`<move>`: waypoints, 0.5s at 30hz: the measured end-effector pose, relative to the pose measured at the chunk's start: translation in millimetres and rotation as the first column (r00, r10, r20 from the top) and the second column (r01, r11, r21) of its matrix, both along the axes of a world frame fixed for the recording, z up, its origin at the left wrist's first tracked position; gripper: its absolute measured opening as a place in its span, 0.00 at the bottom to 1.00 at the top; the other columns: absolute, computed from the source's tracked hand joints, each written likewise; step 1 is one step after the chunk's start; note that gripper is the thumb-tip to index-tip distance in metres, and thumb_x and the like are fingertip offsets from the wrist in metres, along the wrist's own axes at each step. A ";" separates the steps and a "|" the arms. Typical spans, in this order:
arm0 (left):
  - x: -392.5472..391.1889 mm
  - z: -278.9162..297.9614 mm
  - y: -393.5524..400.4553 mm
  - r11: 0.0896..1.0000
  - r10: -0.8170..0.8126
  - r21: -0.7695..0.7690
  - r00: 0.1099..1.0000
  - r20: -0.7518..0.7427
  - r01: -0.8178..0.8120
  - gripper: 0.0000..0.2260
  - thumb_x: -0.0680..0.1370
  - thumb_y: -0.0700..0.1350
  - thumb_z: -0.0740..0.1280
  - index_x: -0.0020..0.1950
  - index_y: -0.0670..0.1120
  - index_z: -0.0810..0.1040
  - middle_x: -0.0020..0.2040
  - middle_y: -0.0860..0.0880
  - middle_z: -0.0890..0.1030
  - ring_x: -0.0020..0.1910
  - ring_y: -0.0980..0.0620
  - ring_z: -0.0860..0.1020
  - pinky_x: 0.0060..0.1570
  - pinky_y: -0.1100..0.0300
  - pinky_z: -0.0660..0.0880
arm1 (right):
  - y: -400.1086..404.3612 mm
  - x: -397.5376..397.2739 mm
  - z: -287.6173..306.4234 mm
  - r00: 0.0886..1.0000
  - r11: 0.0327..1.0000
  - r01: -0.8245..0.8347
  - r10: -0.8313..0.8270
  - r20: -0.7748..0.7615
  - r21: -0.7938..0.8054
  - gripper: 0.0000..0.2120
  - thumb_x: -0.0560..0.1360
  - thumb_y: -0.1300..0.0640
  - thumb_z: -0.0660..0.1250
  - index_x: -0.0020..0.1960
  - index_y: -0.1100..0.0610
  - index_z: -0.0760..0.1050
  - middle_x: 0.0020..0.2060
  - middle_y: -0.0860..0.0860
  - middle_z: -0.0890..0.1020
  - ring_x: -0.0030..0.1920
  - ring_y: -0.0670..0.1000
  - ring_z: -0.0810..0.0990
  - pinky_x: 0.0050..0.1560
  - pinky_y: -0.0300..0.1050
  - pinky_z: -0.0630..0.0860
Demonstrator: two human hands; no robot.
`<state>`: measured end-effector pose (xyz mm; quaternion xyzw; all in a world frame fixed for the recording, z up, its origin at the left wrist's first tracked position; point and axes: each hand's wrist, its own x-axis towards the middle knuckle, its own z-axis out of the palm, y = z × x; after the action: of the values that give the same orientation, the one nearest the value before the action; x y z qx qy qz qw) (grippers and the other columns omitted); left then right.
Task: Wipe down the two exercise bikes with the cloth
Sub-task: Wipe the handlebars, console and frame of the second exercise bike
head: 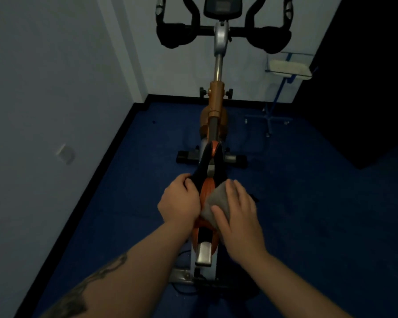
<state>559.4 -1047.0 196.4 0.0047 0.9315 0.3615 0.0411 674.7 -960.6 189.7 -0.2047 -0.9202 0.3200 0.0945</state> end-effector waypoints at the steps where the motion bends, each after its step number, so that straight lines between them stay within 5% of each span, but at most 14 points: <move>1: 0.5 0.1 -0.8 1.000 -0.006 -0.003 1.000 -0.009 0.006 0.15 0.81 0.49 0.55 0.62 0.56 0.77 0.52 0.51 0.81 0.46 0.51 0.75 0.42 0.58 0.66 | 3.1 -9.2 1.4 0.999 0.999 0.039 -0.039 0.026 -0.011 0.32 0.79 0.37 0.48 0.79 0.47 0.45 0.77 0.45 0.51 0.74 0.48 0.53 0.70 0.46 0.62; 5: 1.3 1.9 -1.3 0.999 -0.025 0.021 1.000 -0.016 0.025 0.14 0.81 0.48 0.55 0.60 0.54 0.77 0.49 0.51 0.81 0.41 0.55 0.70 0.39 0.57 0.64 | 19.9 -46.2 14.8 0.961 0.963 0.246 -0.228 0.158 -0.108 0.21 0.81 0.43 0.51 0.73 0.45 0.62 0.70 0.49 0.69 0.62 0.51 0.73 0.53 0.46 0.72; 8: 1.8 3.1 -0.8 0.999 -0.046 0.029 0.999 -0.016 0.046 0.14 0.81 0.47 0.54 0.61 0.53 0.77 0.50 0.51 0.81 0.41 0.53 0.72 0.37 0.57 0.64 | -16.7 -22.2 3.0 0.912 0.908 0.401 -0.408 -0.037 -0.119 0.27 0.79 0.39 0.50 0.76 0.45 0.58 0.73 0.44 0.62 0.69 0.48 0.64 0.58 0.43 0.68; 11: 0.9 1.8 -0.6 0.998 -0.053 0.022 0.998 -0.023 0.053 0.15 0.81 0.47 0.54 0.63 0.53 0.76 0.54 0.49 0.81 0.48 0.49 0.78 0.41 0.57 0.66 | -57.3 -9.4 -3.3 0.813 0.827 0.466 -0.540 -0.216 -0.315 0.30 0.75 0.34 0.51 0.75 0.43 0.59 0.73 0.41 0.58 0.69 0.42 0.61 0.60 0.39 0.64; 15: 0.9 2.7 -1.9 0.997 -0.071 0.023 0.997 -0.009 0.071 0.16 0.81 0.47 0.54 0.64 0.53 0.76 0.57 0.49 0.80 0.53 0.47 0.78 0.43 0.57 0.65 | -1.7 -38.7 6.5 0.728 0.535 0.589 -0.677 0.110 -0.606 0.13 0.79 0.47 0.58 0.56 0.52 0.77 0.55 0.53 0.80 0.53 0.52 0.78 0.56 0.51 0.76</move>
<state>560.4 -1048.9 199.0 0.0396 0.9266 0.3706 0.0499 636.0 -962.3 196.3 -0.5200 -0.6212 0.5521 0.1970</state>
